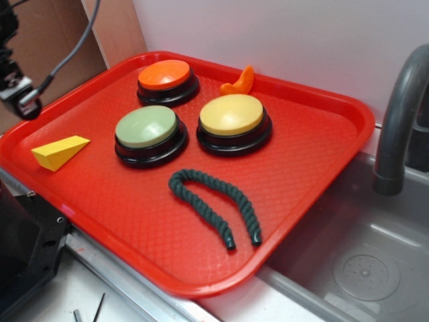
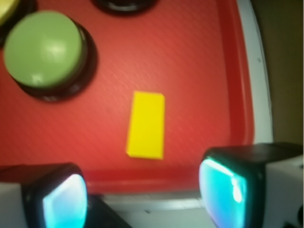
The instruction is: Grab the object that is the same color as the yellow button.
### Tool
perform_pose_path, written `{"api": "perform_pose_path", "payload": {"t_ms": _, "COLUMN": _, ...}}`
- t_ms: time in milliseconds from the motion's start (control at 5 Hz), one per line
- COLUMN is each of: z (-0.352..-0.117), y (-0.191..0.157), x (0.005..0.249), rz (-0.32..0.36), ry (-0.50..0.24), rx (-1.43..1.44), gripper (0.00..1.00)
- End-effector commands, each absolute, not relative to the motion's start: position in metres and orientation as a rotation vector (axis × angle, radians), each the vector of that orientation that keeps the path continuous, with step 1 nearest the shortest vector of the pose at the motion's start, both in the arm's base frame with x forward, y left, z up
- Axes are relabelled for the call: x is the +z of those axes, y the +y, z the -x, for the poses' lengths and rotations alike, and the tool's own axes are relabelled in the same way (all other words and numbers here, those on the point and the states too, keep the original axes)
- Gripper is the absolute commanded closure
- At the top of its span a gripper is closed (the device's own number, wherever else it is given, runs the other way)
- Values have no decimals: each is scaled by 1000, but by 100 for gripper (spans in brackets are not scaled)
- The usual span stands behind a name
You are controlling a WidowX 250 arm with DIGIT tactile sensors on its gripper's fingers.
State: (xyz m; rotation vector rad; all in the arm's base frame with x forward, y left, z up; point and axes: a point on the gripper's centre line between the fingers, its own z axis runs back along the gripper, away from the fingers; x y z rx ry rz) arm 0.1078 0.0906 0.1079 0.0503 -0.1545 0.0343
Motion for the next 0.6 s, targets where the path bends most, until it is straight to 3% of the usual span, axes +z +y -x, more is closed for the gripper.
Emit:
{"api": "perform_pose_path", "payload": {"t_ms": 0, "z": -96, "y": 108, "x": 85, "rz": -9, "ry": -158, "rx": 238, "gripper": 0}}
{"api": "perform_pose_path", "payload": {"t_ms": 200, "z": -116, "y": 103, "x": 55, "rz": -15, "ry": -81, "rx": 284, "gripper": 0}}
{"api": "perform_pose_path", "payload": {"t_ms": 400, "z": -133, "y": 89, "x": 40, "rz": -89, "ry": -39, "rx": 253, "gripper": 0}}
